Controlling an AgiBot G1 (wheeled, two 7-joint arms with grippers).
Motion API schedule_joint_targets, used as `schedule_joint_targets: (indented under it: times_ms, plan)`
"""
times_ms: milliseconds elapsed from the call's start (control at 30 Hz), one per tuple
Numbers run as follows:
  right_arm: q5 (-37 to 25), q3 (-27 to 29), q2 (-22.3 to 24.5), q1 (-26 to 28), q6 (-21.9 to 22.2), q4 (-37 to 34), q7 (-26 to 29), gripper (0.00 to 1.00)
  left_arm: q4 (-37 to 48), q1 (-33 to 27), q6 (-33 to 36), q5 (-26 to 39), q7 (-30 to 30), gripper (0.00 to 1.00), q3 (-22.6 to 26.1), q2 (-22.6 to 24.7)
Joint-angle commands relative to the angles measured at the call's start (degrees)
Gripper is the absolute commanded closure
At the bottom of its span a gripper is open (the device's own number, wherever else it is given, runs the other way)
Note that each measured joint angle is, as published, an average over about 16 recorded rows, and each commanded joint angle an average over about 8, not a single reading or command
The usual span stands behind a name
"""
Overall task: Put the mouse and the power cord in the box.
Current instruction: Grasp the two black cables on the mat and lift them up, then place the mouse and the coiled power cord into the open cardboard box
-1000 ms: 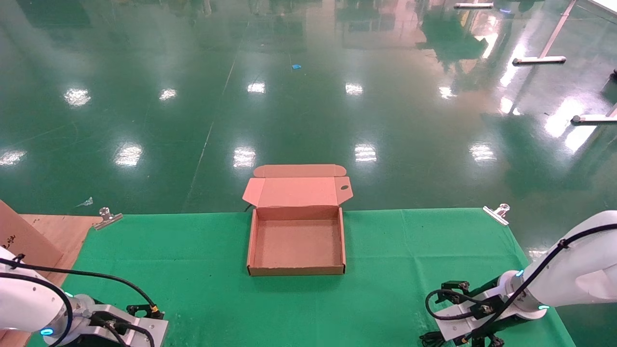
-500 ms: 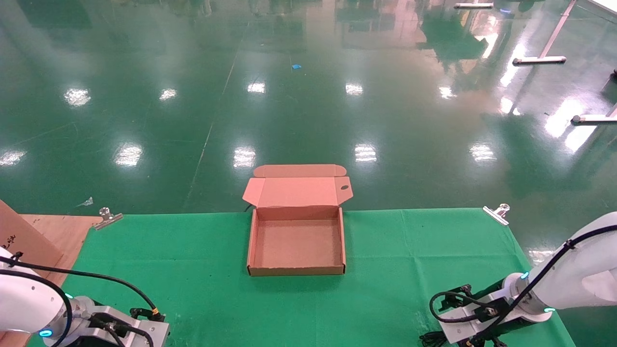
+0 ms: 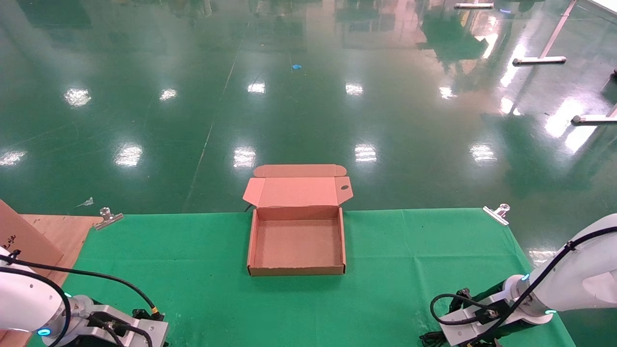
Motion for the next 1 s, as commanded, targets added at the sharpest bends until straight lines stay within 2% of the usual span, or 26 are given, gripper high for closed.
schedule_joint_targets:
  times_ms: [33, 567, 733, 1000]
  plan:
    - [0.0, 0.0, 0.0, -0.1, -0.1, -0.1, -0.1, 1.0, 0.2, -0.1, 0.0, 0.0, 0.2, 1.0, 0.0, 0.0]
    - [0.9, 0.6, 1.1, 1.6, -2.0, 0.0, -0.3, 1.0, 0.6, -3.2, 2.4, -0.6, 1.3, 1.0, -0.4, -0.5]
    - [2.0, 1.4, 1.9, 5.1, -4.5, 0.7, -0.6, 1.0, -0.2, -6.5, 4.5, -1.2, 1.5, 1.0, -0.8, -1.0]
    - [4.1, 2.9, 2.1, 13.5, -9.4, 2.3, -0.2, 1.0, -1.6, -13.8, 7.9, -2.6, 0.5, 1.0, -1.9, -1.0]
